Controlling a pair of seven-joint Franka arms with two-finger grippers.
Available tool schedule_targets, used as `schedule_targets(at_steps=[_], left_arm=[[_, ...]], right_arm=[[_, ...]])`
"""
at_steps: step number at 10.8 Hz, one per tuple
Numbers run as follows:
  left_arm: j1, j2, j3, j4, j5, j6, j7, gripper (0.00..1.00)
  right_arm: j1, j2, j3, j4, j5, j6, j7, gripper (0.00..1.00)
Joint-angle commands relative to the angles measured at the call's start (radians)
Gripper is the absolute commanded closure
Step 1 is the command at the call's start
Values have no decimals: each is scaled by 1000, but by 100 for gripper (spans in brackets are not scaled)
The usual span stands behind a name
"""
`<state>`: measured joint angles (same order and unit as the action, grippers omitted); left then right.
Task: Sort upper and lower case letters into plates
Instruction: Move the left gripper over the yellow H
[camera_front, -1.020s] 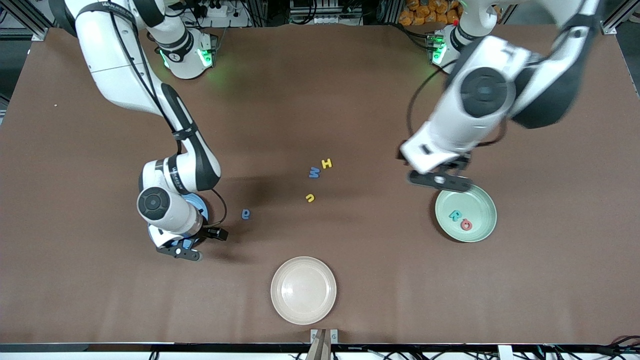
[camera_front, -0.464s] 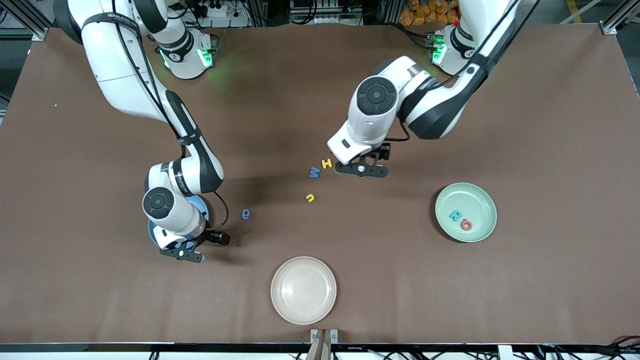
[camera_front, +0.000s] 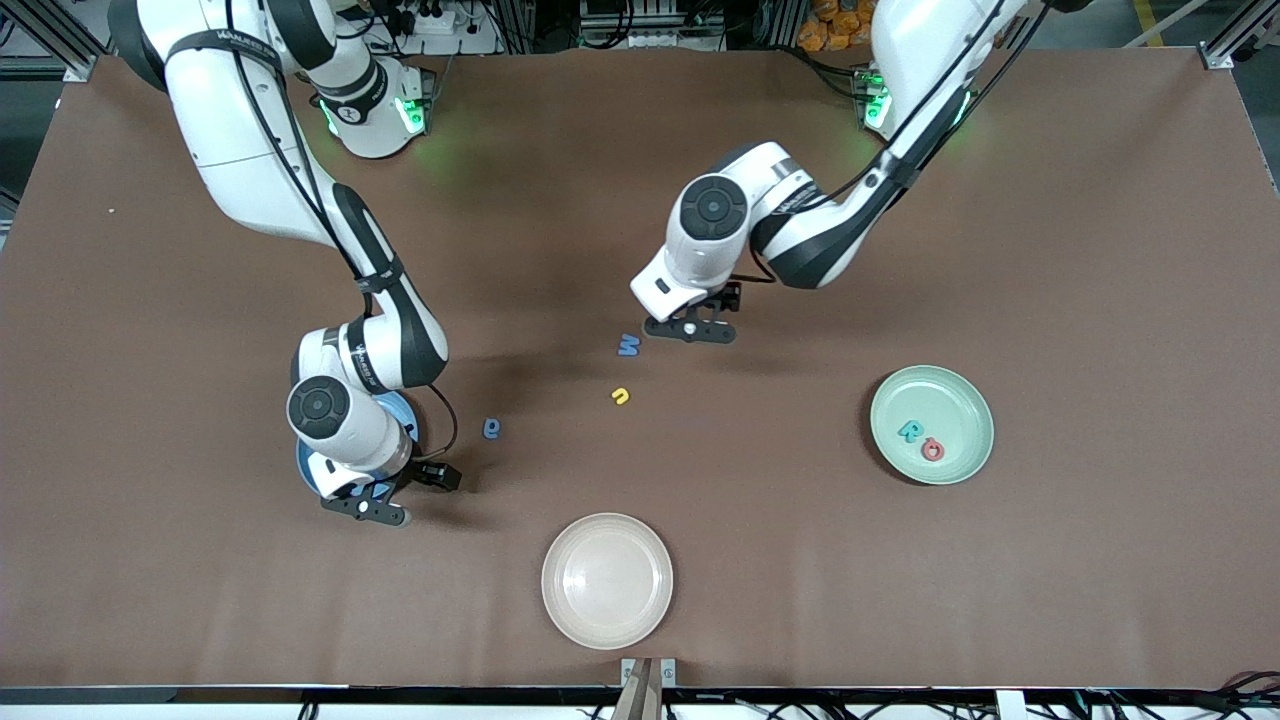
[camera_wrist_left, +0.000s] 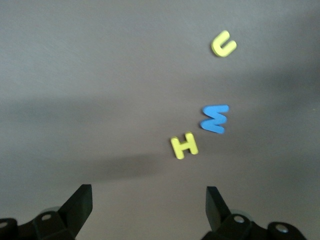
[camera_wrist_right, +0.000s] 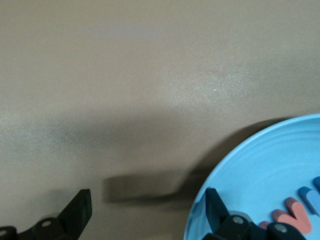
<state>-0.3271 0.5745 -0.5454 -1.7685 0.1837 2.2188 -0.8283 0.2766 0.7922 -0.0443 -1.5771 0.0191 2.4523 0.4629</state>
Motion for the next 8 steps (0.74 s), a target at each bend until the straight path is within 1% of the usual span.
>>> schedule_targets(at_steps=[1, 3, 6, 7, 8], left_arm=[[-59, 63, 16, 0, 14, 77, -96, 0], [-63, 100, 18, 1, 71, 90, -132, 0], [-63, 125, 19, 7, 72, 116, -134, 0], [-63, 134, 19, 12, 71, 117, -140, 5], [-64, 142, 27, 15, 72, 131, -165, 6]], right_arm=[[-7, 13, 9, 0, 15, 10, -9, 0], [-5, 13, 11, 0, 18, 8, -7, 0], [-1, 13, 11, -1, 19, -1, -6, 0], [-5, 12, 12, 0, 21, -3, -6, 0], [-7, 12, 23, 2, 30, -3, -6, 0]])
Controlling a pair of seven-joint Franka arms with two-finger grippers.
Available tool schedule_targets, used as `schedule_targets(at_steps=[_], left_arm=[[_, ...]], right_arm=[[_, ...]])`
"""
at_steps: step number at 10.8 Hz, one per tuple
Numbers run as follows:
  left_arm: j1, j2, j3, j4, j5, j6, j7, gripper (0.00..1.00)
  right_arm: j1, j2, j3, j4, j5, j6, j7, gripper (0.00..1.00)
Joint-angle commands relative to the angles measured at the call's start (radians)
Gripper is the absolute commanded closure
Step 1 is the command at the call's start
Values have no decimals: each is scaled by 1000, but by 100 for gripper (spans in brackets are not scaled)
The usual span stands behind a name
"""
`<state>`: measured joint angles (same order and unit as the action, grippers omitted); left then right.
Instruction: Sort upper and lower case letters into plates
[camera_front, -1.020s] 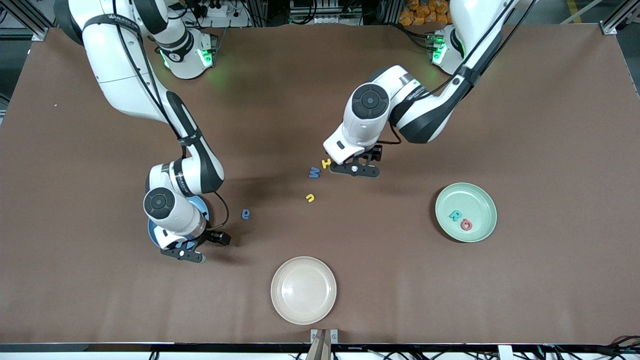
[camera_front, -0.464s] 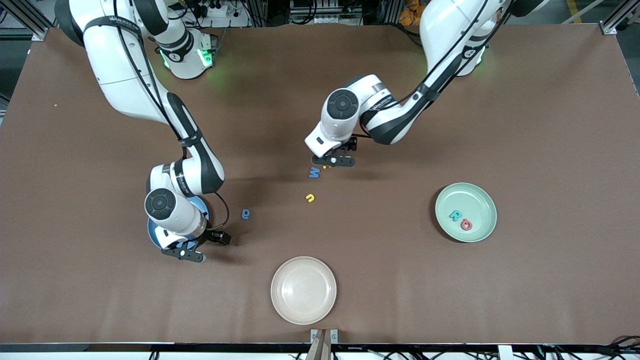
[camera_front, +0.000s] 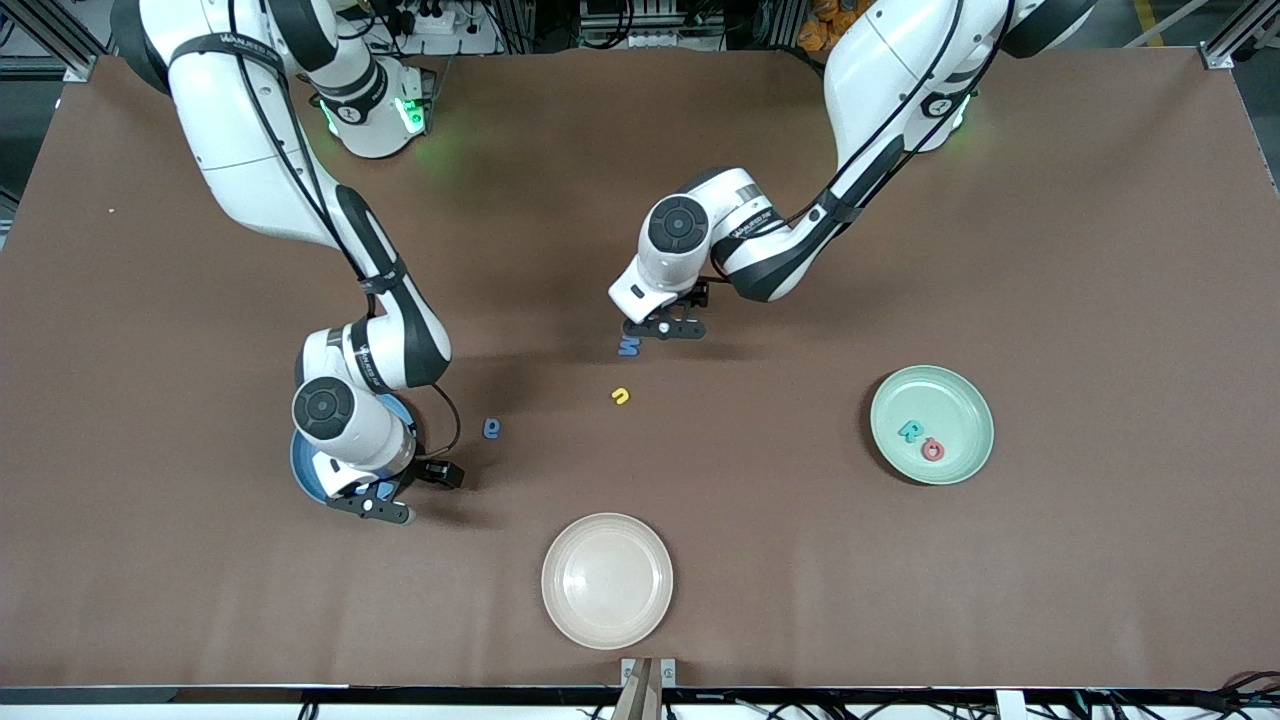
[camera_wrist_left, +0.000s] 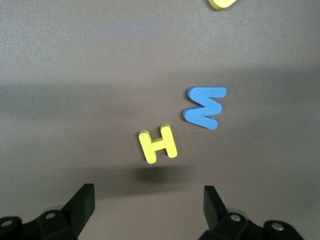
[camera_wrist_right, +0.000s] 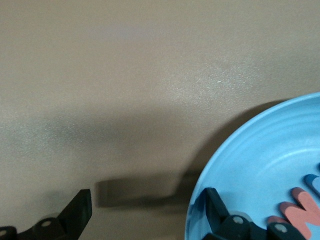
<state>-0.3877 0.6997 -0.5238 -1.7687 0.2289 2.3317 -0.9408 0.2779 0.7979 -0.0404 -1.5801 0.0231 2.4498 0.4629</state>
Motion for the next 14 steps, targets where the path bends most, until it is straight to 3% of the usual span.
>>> schedule_targets(at_steps=[1, 6, 11, 14], left_arm=[[-11, 26, 10, 15, 30, 32, -61, 9], [-95, 61, 91, 55, 27, 34, -73, 18], [-103, 95, 126, 94, 29, 34, -58, 21], [-102, 96, 130, 97, 30, 34, -53, 27]], right_arm=[[-8, 6, 22, 5, 40, 0, -6, 0], [-25, 4, 24, 25, 57, -20, -10, 0], [-25, -18, 24, 32, 55, -38, -18, 0], [-38, -57, 22, 129, 55, -220, -20, 0]])
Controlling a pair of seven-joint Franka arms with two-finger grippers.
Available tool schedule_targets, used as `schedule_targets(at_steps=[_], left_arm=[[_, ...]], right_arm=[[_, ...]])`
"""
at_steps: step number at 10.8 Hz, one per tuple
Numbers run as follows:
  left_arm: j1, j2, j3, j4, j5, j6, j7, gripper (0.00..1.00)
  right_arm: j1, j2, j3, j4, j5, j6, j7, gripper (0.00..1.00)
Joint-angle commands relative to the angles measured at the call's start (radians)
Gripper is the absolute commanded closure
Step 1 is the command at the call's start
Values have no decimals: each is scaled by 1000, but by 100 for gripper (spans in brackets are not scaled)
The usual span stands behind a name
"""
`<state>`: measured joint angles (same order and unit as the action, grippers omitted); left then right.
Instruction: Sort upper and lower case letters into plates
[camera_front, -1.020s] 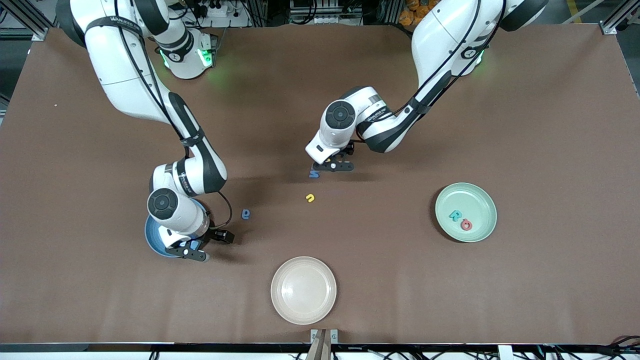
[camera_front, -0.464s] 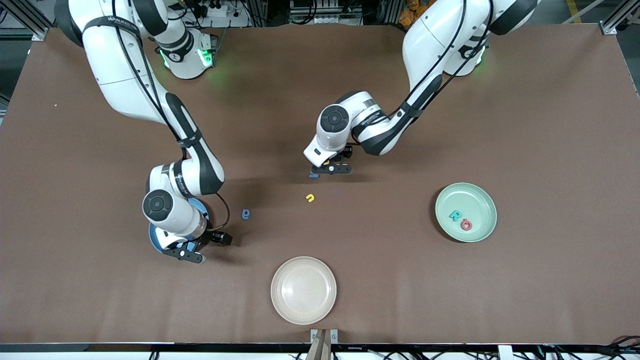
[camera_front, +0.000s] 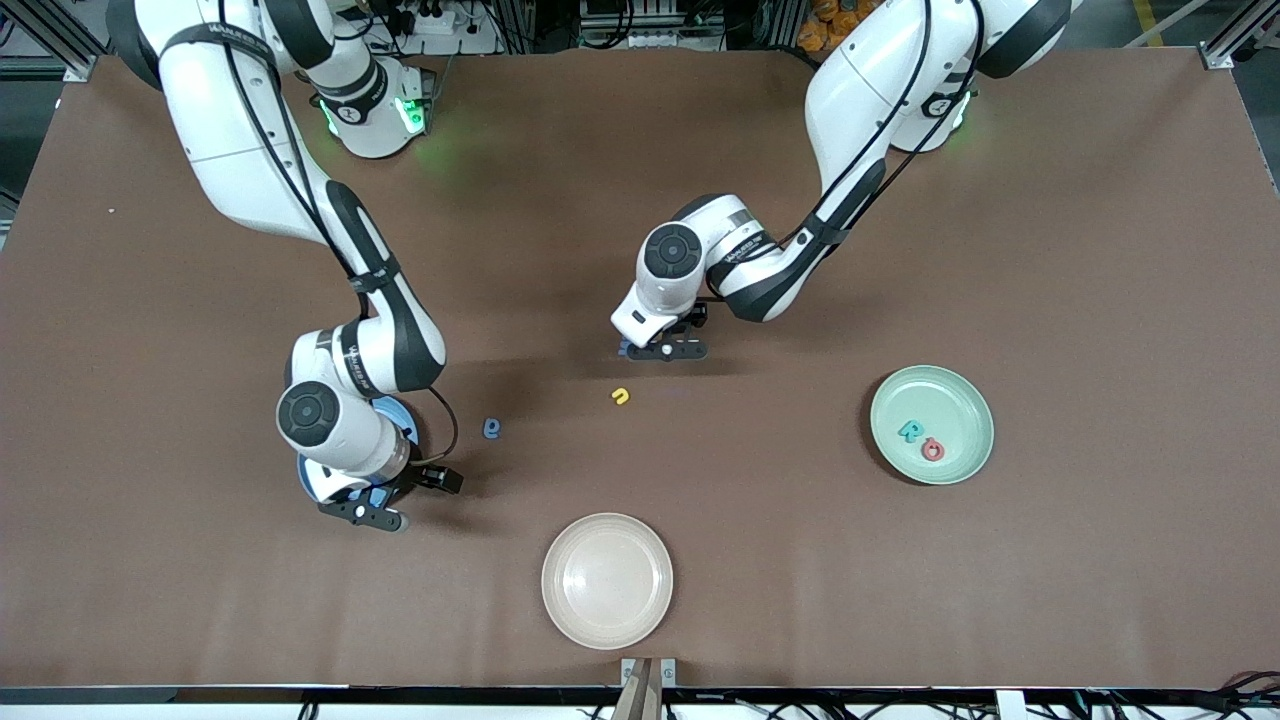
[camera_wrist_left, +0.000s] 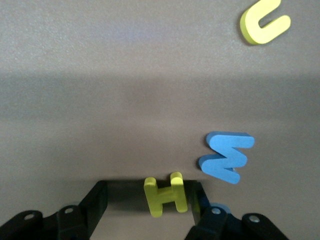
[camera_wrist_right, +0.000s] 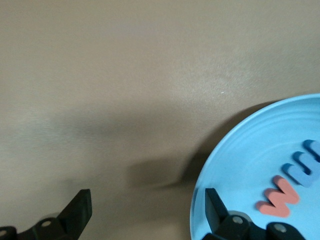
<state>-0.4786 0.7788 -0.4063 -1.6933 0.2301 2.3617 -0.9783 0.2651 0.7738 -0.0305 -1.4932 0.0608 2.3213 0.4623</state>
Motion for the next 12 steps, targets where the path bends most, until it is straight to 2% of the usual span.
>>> schedule_targets(at_steps=[1, 3, 5, 6, 8, 10, 12], left_arm=[[-12, 19, 12, 23, 29, 4, -16, 28], [-15, 25, 14, 23, 29, 4, -17, 29], [-32, 25, 14, 23, 29, 4, -25, 36], [-35, 25, 14, 23, 29, 4, -29, 36], [-37, 22, 14, 23, 31, 4, -31, 43], [-44, 24, 14, 23, 31, 4, -31, 57], [-44, 24, 14, 23, 31, 4, -31, 66]], right_arm=[[-30, -34, 12, 71, 19, -127, -20, 0], [-33, -33, 12, 80, 19, -120, -22, 0], [-37, -36, 17, 80, 19, -118, -22, 0], [-34, -37, 17, 80, 19, -118, -22, 0], [-29, -45, 18, 80, 19, -118, -28, 0], [-26, -41, 29, 80, 16, -109, -48, 0], [-20, -25, 30, 79, 17, -21, -63, 0]])
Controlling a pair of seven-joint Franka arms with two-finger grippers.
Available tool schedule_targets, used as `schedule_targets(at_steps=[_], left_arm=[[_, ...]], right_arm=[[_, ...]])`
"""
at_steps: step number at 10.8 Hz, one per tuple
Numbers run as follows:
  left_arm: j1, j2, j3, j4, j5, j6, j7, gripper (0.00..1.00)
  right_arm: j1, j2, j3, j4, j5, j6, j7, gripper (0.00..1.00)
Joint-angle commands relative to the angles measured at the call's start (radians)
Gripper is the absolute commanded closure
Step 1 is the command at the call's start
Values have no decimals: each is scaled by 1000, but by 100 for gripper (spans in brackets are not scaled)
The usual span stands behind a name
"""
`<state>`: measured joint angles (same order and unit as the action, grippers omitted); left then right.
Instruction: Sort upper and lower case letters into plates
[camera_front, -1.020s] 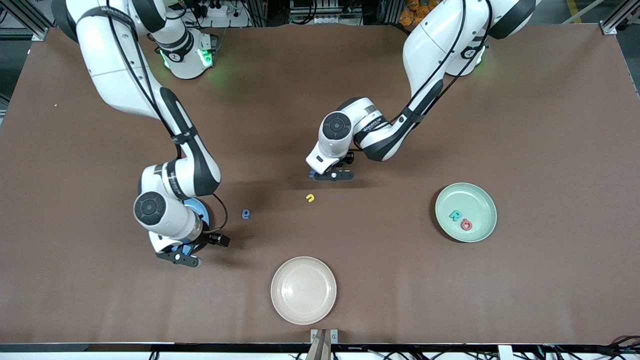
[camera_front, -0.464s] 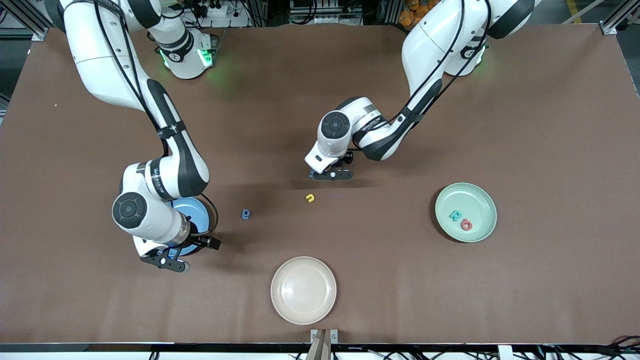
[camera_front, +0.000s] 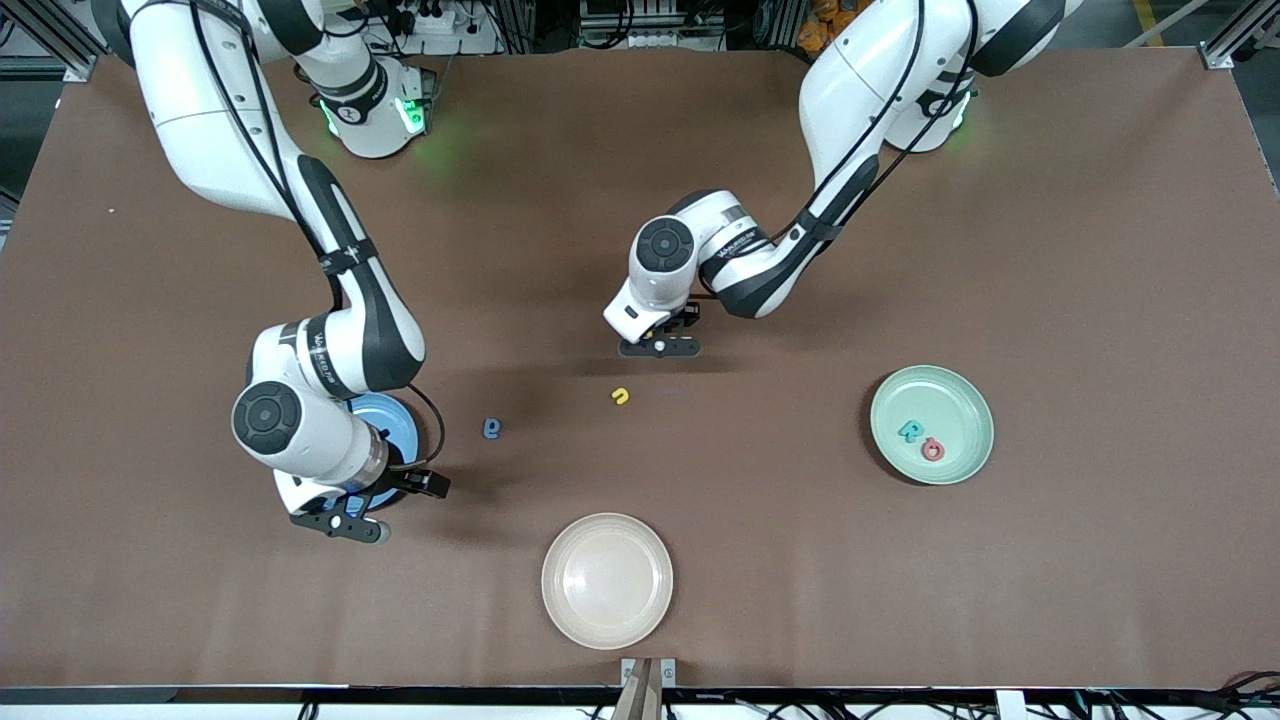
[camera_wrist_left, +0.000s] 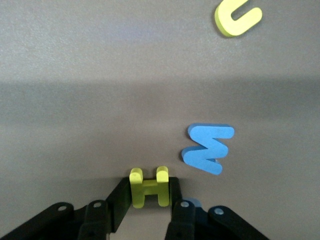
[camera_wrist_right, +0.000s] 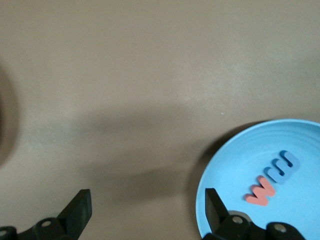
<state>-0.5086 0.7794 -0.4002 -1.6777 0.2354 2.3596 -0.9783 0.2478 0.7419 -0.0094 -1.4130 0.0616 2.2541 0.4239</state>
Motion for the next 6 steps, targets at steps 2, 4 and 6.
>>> schedule_targets(at_steps=[2, 4, 6], left_arm=[[-15, 23, 7, 7, 27, 6, -31, 73], [-7, 15, 7, 7, 42, 6, -23, 90], [5, -14, 7, 10, 42, 1, -26, 100]], right_arm=[[17, 5, 9, -3, 17, 50, -68, 0], [54, 5, 8, -14, 14, 39, -71, 0], [53, 7, 8, -23, 14, 42, -74, 0]])
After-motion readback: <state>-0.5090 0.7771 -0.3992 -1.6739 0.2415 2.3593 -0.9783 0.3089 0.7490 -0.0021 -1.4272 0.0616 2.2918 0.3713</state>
